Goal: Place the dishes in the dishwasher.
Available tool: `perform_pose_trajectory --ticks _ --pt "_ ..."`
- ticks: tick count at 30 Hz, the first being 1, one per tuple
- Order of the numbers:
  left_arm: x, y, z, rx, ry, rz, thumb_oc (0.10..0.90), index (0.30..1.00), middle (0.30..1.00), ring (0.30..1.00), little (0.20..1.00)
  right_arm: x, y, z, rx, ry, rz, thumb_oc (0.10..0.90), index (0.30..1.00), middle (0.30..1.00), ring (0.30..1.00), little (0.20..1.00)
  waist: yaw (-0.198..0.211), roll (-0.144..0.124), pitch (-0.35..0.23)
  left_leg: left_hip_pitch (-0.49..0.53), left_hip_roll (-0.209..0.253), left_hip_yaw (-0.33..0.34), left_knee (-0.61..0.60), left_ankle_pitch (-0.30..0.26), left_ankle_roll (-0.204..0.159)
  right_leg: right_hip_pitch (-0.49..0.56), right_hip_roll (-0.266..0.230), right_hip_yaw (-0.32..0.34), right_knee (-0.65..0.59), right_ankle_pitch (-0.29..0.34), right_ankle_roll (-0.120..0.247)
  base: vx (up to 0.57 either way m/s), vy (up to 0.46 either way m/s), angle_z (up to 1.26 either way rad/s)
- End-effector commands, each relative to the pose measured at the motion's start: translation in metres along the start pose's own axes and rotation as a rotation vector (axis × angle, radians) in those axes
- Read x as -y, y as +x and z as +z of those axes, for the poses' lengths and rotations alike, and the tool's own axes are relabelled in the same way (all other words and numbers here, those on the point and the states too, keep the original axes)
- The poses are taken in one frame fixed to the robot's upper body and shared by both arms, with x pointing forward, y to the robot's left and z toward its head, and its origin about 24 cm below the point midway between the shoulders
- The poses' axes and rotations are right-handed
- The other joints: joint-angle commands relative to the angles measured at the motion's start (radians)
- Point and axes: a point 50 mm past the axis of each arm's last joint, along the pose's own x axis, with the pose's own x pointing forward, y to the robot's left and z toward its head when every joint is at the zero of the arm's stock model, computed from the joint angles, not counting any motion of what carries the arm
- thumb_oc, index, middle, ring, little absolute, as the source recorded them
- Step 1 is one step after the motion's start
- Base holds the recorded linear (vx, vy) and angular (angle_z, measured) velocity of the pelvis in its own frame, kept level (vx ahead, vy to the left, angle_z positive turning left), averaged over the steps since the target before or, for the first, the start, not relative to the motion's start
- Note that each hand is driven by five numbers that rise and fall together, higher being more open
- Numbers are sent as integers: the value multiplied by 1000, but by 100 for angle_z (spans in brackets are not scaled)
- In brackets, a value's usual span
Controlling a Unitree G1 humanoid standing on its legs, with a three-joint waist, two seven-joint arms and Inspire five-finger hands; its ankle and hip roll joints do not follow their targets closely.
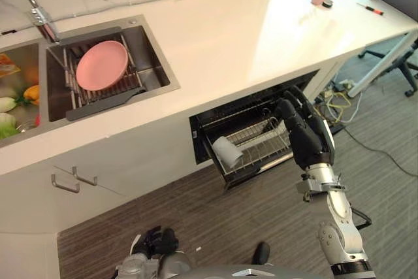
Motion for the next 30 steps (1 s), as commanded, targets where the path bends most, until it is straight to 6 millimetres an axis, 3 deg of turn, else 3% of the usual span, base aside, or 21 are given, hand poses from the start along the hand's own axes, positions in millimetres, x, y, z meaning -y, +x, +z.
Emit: perform_pose_trajectory --ticks 1,3,5,6,7,8,9,10,12,13,14,15,16,18,19,20,21,22,23,24,30 --pt "-23 -9 -37 -129 152 76 800 900 900 900 900 -17 22 86 450 -122 119 800 900 900 900 900 72 0 21 -12 -15 -31 33 46 21 127 -49 -20 42 -101 52 -30 -65 7" --pt "-26 -9 -36 -121 141 96 800 900 900 900 900 -19 23 90 476 -121 119 800 900 900 900 900 86 9 33 -25 -15 -49 41 60 10 138 -46 -31 36 -104 48 -50 -50 18" --pt "-27 -6 -27 -94 150 123 800 900 900 900 900 -20 24 100 542 -134 83 800 900 900 900 900 112 35 38 -110 -30 -86 31 139 -23 147 -53 -104 22 -103 46 -142 1 45" --pt "-22 -4 -20 -68 156 117 800 900 900 900 900 -18 25 104 561 -161 63 800 900 900 900 900 105 37 38 -153 -53 -89 32 152 -21 157 -63 -141 16 -100 49 -123 12 32" --pt "-22 -4 -20 -68 156 117 800 900 900 900 900 -18 25 104 561 -161 63 800 900 900 900 900 105 37 38 -153 -53 -89 32 152 -21 157 -63 -141 16 -100 49 -156 17 56" --pt "-23 -2 -12 -34 133 148 800 900 900 900 900 -21 31 109 591 -167 63 800 900 900 900 900 120 38 46 -172 -68 -171 31 143 -50 151 -83 -169 19 -91 56 -102 21 142" --pt "-22 -2 -12 -33 132 148 800 900 900 900 900 -21 31 109 592 -168 63 800 900 900 900 900 115 39 46 -174 -69 -176 32 144 -50 153 -82 -174 19 -91 57 -272 138 182" --pt "-20 -2 -12 -43 112 168 800 900 900 900 900 -18 30 112 601 -199 48 800 900 900 900 900 75 30 38 -159 -3 -83 73 124 -34 148 -108 -218 30 -59 65 -210 199 161" --pt "-19 -2 -16 -61 100 182 800 900 900 900 900 -15 29 112 597 -207 32 800 900 900 900 900 32 24 21 -91 71 62 98 94 -30 146 -131 -251 38 -41 68 -134 327 130" --pt "-16 -2 -13 -45 160 170 800 900 900 900 900 -13 28 113 610 -209 1 800 900 900 900 900 28 27 2 -28 71 85 78 43 -40 158 -155 -256 38 -35 85 -24 417 106" --pt "-16 -1 -10 -34 167 170 800 900 900 900 900 -10 25 116 622 -217 -19 800 900 900 900 900 27 31 -1 -34 37 98 41 65 -17 156 -182 -275 55 7 83 76 307 52" --pt "-16 -1 -11 -35 168 170 800 900 900 900 900 -10 25 116 621 -217 -20 800 900 900 900 900 24 29 -7 -23 34 83 26 55 -25 166 -178 -257 47 -3 95 84 368 80" --pt "-13 1 -8 -41 198 154 800 900 900 900 900 -12 25 117 641 -217 -34 800 900 900 900 900 21 27 -26 -44 -24 55 12 24 3 176 -222 -280 76 36 101 164 335 96" --pt "-14 1 -9 -53 223 154 800 900 900 900 900 -12 24 118 647 -218 -44 800 900 900 900 900 13 19 -34 -46 -57 42 9 2 23 178 -244 -279 95 45 103 99 332 81" --pt "-19 1 -10 -65 296 155 800 900 900 900 900 -11 22 114 638 -236 -71 800 900 900 900 900 -14 4 -40 -51 -109 34 4 -5 55 160 -263 -227 129 89 98 124 286 60" --pt "-21 1 -9 -63 315 157 800 900 900 900 900 -11 22 113 632 -251 -72 800 900 900 900 900 -45 -1 -41 -49 -133 11 4 -14 67 133 -240 -111 130 84 90 112 283 56" --pt "-21 1 -9 -62 314 157 800 900 900 900 900 -12 22 113 633 -251 -72 800 900 900 900 900 -43 -2 -42 -53 -134 14 4 -11 69 126 -243 -106 132 86 89 129 184 23" --pt "-22 2 -5 -53 329 159 800 900 900 900 900 -11 21 114 636 -269 -75 800 900 900 900 900 -74 -2 -38 -39 -156 -14 4 -25 79 82 -192 55 133 67 72 148 222 47" --pt "-22 4 -1 -44 353 155 800 900 900 900 900 -10 20 116 639 -284 -79 800 900 900 900 900 -100 3 -33 -27 -170 -30 4 -36 90 64 -119 172 130 9 49 312 406 73" --pt "-26 5 5 -32 362 159 800 900 900 900 900 -5 15 120 660 -310 -108 800 900 900 900 900 -132 19 -20 -2 -186 -65 4 -50 104 -1 -6 315 149 -78 19 279 357 72" --pt "-31 5 6 -38 390 164 800 900 900 900 900 -7 11 119 682 -285 -134 800 900 900 900 900 -153 6 -3 34 -186 -75 4 -70 110 -40 38 263 94 -52 30 107 50 42"
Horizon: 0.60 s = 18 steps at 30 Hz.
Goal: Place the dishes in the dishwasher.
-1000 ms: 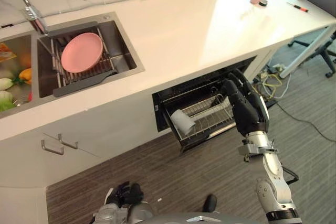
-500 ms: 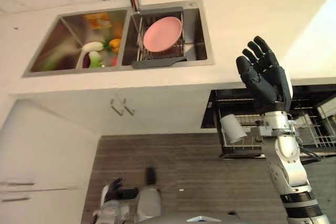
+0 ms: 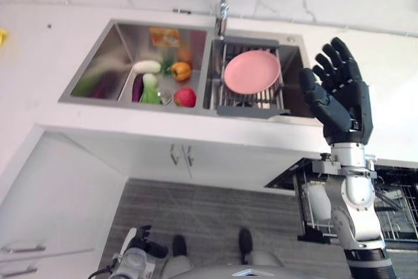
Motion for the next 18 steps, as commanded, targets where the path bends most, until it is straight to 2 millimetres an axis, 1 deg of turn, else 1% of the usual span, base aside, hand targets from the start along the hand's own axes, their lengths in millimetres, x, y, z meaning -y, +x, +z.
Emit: perform_pose_trajectory --ticks 1,3,4,5,8,9,11,15,16,17,18 --pt "-25 4 -1 -14 57 61 800 900 900 900 900 6 21 52 328 -19 -37 800 900 900 900 900 18 -24 -20 -6 -69 -19 10 -27 2 66 -77 -43 -46 15 93 105 -5 -19" --pt "-25 4 0 -4 74 59 800 900 900 900 900 4 21 54 335 -47 -15 800 900 900 900 900 17 -28 -20 6 -76 -25 10 -31 7 75 -71 -7 -47 12 93 90 -5 -17" --pt "-23 4 0 2 83 53 800 900 900 900 900 2 22 57 347 -56 6 800 900 900 900 900 18 -31 -23 15 -78 -25 10 -34 10 82 -73 -2 -46 9 92 113 -59 -6" --pt "-20 3 -1 2 91 46 800 900 900 900 900 -1 23 61 360 -75 37 800 900 900 900 900 26 -31 -35 34 -78 -22 10 -42 11 103 -72 -1 -58 1 90 88 -60 -3" --pt "-15 1 -6 -15 85 33 800 900 900 900 900 -2 24 62 362 -92 59 800 900 900 900 900 30 -26 -44 54 -70 -23 10 -47 7 123 -63 -5 -75 -5 84 117 -99 -4" --pt "-13 1 -8 -25 66 30 800 900 900 900 900 -4 25 64 370 -107 78 800 900 900 900 900 33 -22 -49 67 -57 -15 10 -48 -1 135 -57 -18 -92 -7 81 73 -102 -9" --pt "-11 0 -10 -26 58 28 800 900 900 900 900 -4 26 64 367 -115 82 800 900 900 900 900 36 -18 -53 74 -47 -12 10 -47 -7 144 -50 -22 -99 -11 78 87 -131 -11" --pt "-7 -1 -12 -31 13 36 800 900 900 900 900 -1 24 62 353 -128 76 800 900 900 900 900 35 -10 -44 95 -4 -21 17 -34 -34 166 -16 -31 -103 -40 56 88 -191 -1" --pt "-7 -2 -10 -20 -4 44 800 900 900 900 900 1 23 61 348 -128 72 800 900 900 900 900 35 -8 -36 88 7 -22 45 -27 -41 171 -8 -30 -103 -49 48 40 -197 2" --pt "-7 -1 -6 -1 -10 49 800 900 900 900 900 2 23 62 353 -125 60 800 900 900 900 900 36 -7 -18 50 22 -25 125 -14 -56 177 -4 -37 -104 -51 38 -54 -259 6" --pt "-5 0 9 58 -15 49 800 900 900 900 900 3 25 65 374 -141 65 800 900 900 900 900 49 -13 26 -28 18 -66 253 15 -76 187 -4 -45 -110 -53 23 -52 -233 10"
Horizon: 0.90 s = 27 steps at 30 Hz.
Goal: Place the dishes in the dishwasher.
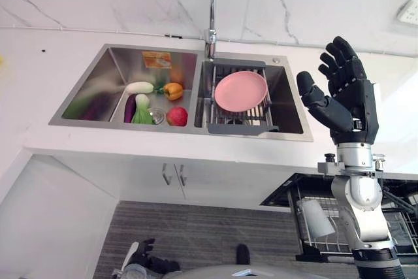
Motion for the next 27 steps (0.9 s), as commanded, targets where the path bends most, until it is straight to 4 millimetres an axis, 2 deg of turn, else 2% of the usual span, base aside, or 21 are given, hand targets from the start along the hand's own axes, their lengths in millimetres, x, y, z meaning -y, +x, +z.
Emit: perform_pose_trajectory --ticks 1,3,5,6,8,11,16,17,20,22,23,27 --pt "-8 7 29 91 23 34 800 900 900 900 900 11 23 59 343 -23 -34 800 900 900 900 900 34 -9 74 -101 -32 -114 209 53 -26 81 -41 -50 20 -44 39 -38 -160 10" --pt "-6 7 29 90 24 31 800 900 900 900 900 12 24 58 342 -29 -48 800 900 900 900 900 36 -5 75 -117 -35 -113 178 50 -20 86 -44 -54 19 -47 41 82 -17 14" --pt "-1 6 25 70 32 18 800 900 900 900 900 13 24 59 346 -34 -56 800 900 900 900 900 44 -5 67 -150 -64 -98 107 56 -3 98 -50 -58 18 -49 44 201 9 23" --pt "5 5 26 71 60 -3 800 900 900 900 900 12 25 59 349 -30 -58 800 900 900 900 900 50 -5 57 -176 -83 -84 65 85 7 103 -46 -56 17 -52 48 183 18 17" --pt "7 5 26 72 69 -11 800 900 900 900 900 10 26 59 353 -33 -59 800 900 900 900 900 57 -7 55 -188 -86 -86 55 95 7 101 -46 -50 17 -56 51 133 36 -5" --pt "8 3 24 77 49 -12 800 900 900 900 900 6 26 56 340 -20 -38 800 900 900 900 900 56 3 36 -132 -91 -86 -20 89 25 101 -40 -39 19 -66 52 148 113 -44" --pt "1 6 28 77 62 3 800 900 900 900 900 -6 27 53 327 18 6 800 900 900 900 900 57 -19 18 -81 -115 -79 -39 54 54 104 -55 -23 50 -70 62 135 158 -23" --pt "-3 8 32 86 55 16 800 900 900 900 900 -11 29 57 351 20 26 800 900 900 900 900 63 -27 16 -69 -127 -73 -45 40 69 91 -65 -13 83 -68 73 67 150 -22" --pt "-5 9 33 84 55 24 800 900 900 900 900 -13 30 58 357 19 29 800 900 900 900 900 63 -31 17 -65 -133 -71 -45 34 76 79 -70 0 110 -68 78 49 120 -10" --pt "-13 10 28 58 49 40 800 900 900 900 900 -16 30 57 356 45 18 800 900 900 900 900 63 -35 28 -55 -134 -106 -45 28 98 9 -28 61 281 -81 88 76 191 -7" --pt "-14 10 25 46 69 36 800 900 900 900 900 -17 29 58 364 49 22 800 900 900 900 900 48 -30 35 -50 -131 -127 -45 21 104 -31 15 99 341 -80 96 57 136 -18" --pt "-12 9 23 45 110 23 800 900 900 900 900 -16 27 60 366 48 16 800 900 900 900 900 38 -32 32 -39 -137 -142 -45 7 101 -42 8 103 266 -82 86 109 28 -10"
